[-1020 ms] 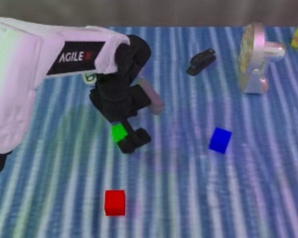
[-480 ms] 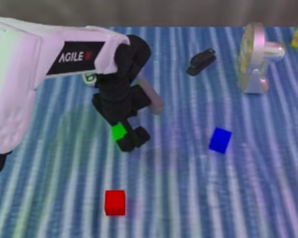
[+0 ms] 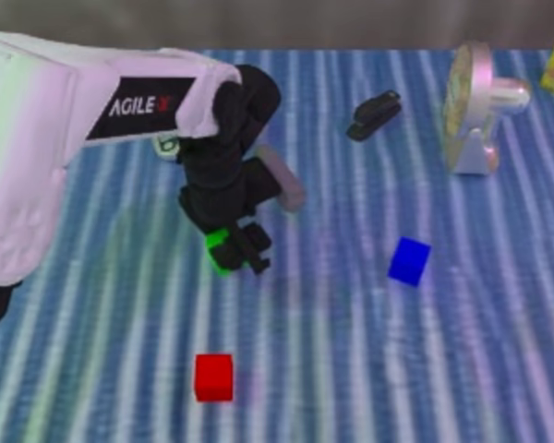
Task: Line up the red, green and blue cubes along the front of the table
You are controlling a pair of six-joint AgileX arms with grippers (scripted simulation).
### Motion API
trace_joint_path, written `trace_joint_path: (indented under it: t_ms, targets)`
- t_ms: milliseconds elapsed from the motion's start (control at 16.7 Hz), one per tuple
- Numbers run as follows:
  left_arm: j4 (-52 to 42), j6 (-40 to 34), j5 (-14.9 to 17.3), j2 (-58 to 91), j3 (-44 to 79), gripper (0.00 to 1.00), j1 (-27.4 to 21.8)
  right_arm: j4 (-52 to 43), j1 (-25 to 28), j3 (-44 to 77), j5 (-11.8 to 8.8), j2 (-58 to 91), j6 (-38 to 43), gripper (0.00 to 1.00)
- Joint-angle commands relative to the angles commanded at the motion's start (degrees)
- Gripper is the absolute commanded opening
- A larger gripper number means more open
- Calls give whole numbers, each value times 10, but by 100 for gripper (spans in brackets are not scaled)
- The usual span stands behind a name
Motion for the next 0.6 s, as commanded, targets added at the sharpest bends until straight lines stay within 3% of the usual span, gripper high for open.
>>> trace_joint_path:
  t_ms: [600]
  targets:
    - [-55, -3, 10, -38, 34, 0, -2, 0, 0, 0, 0, 0, 0, 100]
